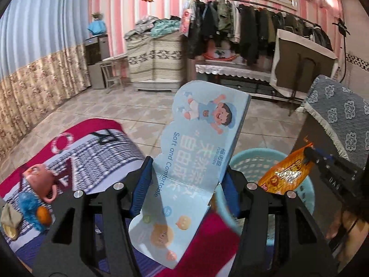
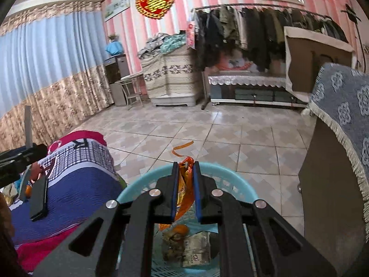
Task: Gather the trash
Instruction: 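Carry the paper card and snack bag in both tools over the blue basket, then open the left tool dropping the paper card into the basket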
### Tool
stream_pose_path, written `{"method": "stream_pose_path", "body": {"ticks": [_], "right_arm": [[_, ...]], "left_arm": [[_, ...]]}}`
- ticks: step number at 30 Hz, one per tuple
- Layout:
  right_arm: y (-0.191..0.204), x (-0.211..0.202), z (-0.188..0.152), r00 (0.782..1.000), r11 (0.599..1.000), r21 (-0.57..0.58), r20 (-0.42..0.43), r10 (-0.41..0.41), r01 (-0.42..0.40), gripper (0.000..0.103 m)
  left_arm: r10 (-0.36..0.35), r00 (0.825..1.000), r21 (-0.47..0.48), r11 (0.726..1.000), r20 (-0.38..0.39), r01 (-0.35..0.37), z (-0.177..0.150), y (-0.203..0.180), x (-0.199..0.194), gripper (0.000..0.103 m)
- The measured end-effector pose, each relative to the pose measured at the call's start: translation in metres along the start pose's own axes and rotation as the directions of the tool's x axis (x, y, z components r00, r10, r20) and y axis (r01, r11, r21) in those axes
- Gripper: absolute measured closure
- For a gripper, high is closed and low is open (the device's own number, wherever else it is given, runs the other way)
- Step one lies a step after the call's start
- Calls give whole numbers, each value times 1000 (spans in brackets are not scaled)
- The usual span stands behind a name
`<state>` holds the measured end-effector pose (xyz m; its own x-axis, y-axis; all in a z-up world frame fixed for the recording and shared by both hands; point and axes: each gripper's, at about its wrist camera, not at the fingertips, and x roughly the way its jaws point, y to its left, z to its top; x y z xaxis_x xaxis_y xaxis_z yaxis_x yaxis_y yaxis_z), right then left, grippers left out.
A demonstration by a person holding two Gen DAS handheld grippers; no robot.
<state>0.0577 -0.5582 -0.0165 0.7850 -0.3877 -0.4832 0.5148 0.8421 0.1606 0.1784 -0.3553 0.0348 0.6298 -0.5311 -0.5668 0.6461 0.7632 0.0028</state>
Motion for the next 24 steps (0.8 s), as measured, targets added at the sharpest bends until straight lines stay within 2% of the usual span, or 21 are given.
{"method": "stream_pose_path", "body": {"ticks": [6, 8, 11, 14, 18, 24], "right_arm": [[-17, 5, -2, 999, 999, 12, -15, -32, 32, 91], [-20, 7, -5, 999, 999, 14, -23, -43, 43, 91], [-26, 10, -7, 998, 998, 35, -37, -54, 55, 91], [-31, 10, -10, 997, 997, 48, -46, -62, 64, 91], [-39, 11, -13, 995, 994, 75, -58, -80, 84, 91], [-49, 9, -19, 993, 987, 121, -68, -101, 109, 91]], "left_arm": [[-48, 999, 8, 999, -21, 48, 2, -31, 28, 48], [-47, 999, 12, 999, -26, 47, -6, -41, 36, 48], [-92, 994, -12, 996, -66, 91, -21, -56, 55, 48], [-63, 994, 48, 997, -90, 67, -31, -68, 70, 48], [-91, 991, 8, 996, -99, 92, -34, -73, 85, 48], [-107, 988, 9, 994, -114, 109, -35, -92, 100, 47]]}}
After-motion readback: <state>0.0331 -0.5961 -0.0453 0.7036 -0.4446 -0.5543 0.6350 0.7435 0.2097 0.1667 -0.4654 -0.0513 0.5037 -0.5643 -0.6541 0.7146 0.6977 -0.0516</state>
